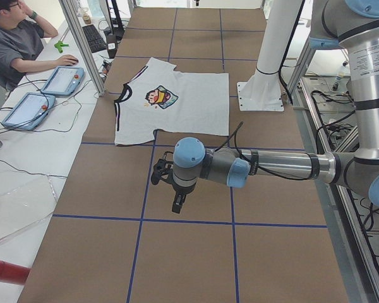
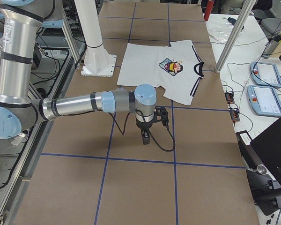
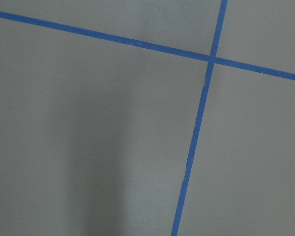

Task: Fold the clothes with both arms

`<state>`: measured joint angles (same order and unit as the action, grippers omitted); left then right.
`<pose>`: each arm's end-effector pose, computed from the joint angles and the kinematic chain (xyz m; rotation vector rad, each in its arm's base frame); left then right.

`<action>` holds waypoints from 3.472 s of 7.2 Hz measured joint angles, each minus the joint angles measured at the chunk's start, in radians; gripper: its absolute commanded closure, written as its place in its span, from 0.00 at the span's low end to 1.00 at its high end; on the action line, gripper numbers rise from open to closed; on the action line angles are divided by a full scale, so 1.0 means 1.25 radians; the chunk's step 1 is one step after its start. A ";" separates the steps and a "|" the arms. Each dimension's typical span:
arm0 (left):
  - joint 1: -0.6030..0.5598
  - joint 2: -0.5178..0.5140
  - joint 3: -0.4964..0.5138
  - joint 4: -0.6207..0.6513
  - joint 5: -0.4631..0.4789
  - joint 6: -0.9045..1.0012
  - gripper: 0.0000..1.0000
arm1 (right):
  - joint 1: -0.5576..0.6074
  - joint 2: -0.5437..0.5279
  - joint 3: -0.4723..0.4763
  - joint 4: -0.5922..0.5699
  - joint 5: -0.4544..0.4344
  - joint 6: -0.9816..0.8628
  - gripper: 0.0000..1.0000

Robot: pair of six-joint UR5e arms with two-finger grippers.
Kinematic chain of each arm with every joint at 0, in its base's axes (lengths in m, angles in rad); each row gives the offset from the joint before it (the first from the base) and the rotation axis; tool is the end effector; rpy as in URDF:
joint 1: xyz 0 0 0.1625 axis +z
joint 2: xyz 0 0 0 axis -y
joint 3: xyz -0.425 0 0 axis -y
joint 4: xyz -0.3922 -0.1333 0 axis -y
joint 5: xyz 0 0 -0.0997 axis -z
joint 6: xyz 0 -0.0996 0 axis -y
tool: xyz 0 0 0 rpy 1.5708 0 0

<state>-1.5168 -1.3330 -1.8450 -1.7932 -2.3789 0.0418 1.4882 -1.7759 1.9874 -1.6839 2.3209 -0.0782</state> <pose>-0.0393 -0.4085 0.6023 0.2399 0.8059 0.1946 0.0319 -0.4073 0.5590 0.0922 -0.7508 -0.1900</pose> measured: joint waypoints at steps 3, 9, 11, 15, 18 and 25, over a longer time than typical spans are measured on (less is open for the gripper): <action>0.000 0.000 -0.004 -0.072 0.003 -0.002 0.00 | 0.000 0.026 0.036 0.000 0.000 0.005 0.00; -0.001 -0.152 0.126 -0.342 0.073 -0.006 0.00 | -0.002 0.247 -0.141 0.170 -0.025 0.034 0.00; -0.001 -0.167 0.144 -0.346 0.076 -0.005 0.00 | -0.048 0.317 -0.267 0.323 -0.030 0.174 0.00; -0.001 -0.158 0.152 -0.382 0.076 -0.004 0.00 | -0.286 0.546 -0.575 0.725 -0.139 0.684 0.01; -0.001 -0.156 0.153 -0.386 0.076 -0.004 0.00 | -0.421 0.629 -0.722 0.869 -0.317 0.848 0.08; -0.001 -0.156 0.153 -0.388 0.076 -0.004 0.00 | -0.464 0.604 -0.755 0.886 -0.388 0.865 0.50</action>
<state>-1.5186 -1.5279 -1.6532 -2.2786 -2.2841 0.0368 0.9081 -1.0209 1.0437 -0.5760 1.8364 1.0032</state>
